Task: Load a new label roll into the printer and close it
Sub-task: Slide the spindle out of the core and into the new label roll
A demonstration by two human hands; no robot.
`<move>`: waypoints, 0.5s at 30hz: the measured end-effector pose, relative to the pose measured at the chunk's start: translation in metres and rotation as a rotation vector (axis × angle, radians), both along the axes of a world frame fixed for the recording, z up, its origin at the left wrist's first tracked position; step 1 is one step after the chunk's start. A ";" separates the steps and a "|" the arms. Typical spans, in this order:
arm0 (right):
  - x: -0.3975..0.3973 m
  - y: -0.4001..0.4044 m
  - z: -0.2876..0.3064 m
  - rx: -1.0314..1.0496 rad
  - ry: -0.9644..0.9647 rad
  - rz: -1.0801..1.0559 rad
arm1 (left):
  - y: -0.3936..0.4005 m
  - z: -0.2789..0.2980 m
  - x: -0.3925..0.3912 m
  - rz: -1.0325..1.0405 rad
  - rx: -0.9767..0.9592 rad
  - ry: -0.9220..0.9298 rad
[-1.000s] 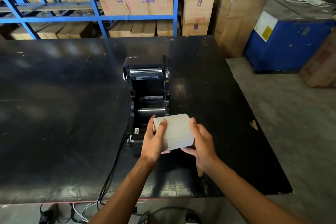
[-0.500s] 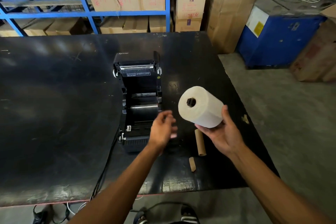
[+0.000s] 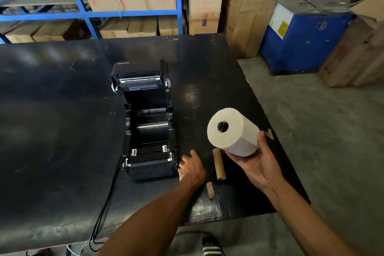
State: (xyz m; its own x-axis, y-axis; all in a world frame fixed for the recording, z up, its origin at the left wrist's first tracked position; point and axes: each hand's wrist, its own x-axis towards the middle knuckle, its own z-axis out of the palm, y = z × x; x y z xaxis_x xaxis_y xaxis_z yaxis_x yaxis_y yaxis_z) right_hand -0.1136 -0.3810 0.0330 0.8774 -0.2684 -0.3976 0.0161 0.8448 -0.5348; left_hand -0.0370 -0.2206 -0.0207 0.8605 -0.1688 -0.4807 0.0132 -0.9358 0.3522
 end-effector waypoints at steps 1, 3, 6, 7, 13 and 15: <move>-0.001 0.000 -0.002 0.004 0.003 -0.004 | -0.001 0.002 0.000 0.049 -0.053 0.019; -0.001 0.000 -0.006 0.000 0.022 -0.009 | -0.001 0.010 0.001 0.185 -0.269 0.043; -0.002 0.000 -0.010 -0.011 0.067 -0.009 | 0.004 0.033 0.006 0.419 -0.708 -0.031; -0.001 0.000 -0.013 -0.010 0.081 -0.010 | 0.007 0.043 0.008 0.484 -0.846 -0.062; 0.010 0.013 -0.018 -0.012 0.114 0.016 | 0.031 0.084 0.017 0.164 -1.136 -0.112; 0.015 0.019 -0.018 -0.014 0.128 0.026 | 0.034 0.087 0.017 0.062 -1.068 -0.096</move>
State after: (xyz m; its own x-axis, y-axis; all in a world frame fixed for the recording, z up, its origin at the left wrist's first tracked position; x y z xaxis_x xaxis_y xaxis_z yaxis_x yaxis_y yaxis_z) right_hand -0.0989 -0.3621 0.0150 0.8265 -0.2527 -0.5031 -0.0744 0.8367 -0.5426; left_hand -0.0203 -0.1868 0.0666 0.9085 -0.4161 -0.0401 -0.0210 -0.1413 0.9897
